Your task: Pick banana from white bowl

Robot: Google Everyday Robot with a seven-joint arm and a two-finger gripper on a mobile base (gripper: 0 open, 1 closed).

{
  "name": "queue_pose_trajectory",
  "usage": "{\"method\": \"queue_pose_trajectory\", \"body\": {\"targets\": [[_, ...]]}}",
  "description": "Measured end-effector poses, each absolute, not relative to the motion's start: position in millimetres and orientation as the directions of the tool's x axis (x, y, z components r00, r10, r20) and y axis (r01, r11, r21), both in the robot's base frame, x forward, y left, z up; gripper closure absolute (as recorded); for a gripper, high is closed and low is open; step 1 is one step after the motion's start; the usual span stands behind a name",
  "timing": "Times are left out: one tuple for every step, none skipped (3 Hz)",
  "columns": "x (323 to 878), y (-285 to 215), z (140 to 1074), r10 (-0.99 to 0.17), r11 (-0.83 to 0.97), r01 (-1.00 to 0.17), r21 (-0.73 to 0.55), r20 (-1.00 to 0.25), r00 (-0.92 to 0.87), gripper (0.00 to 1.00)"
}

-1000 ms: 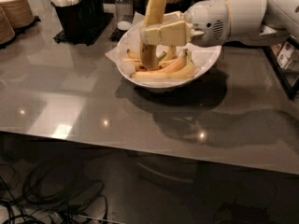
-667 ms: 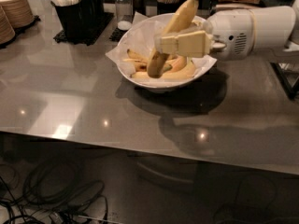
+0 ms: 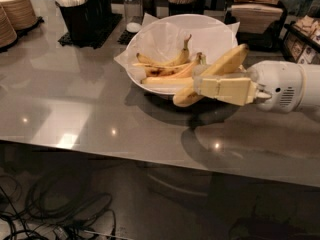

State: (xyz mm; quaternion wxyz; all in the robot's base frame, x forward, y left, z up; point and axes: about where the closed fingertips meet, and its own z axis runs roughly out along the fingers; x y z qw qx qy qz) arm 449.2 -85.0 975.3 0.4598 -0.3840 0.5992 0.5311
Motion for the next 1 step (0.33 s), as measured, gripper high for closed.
{"method": "queue_pose_trajectory", "body": {"targets": [[443.9,-91.0,968.6,0.037,0.153,-0.942,0.3,-0.954,-0.298,1.0]]}}
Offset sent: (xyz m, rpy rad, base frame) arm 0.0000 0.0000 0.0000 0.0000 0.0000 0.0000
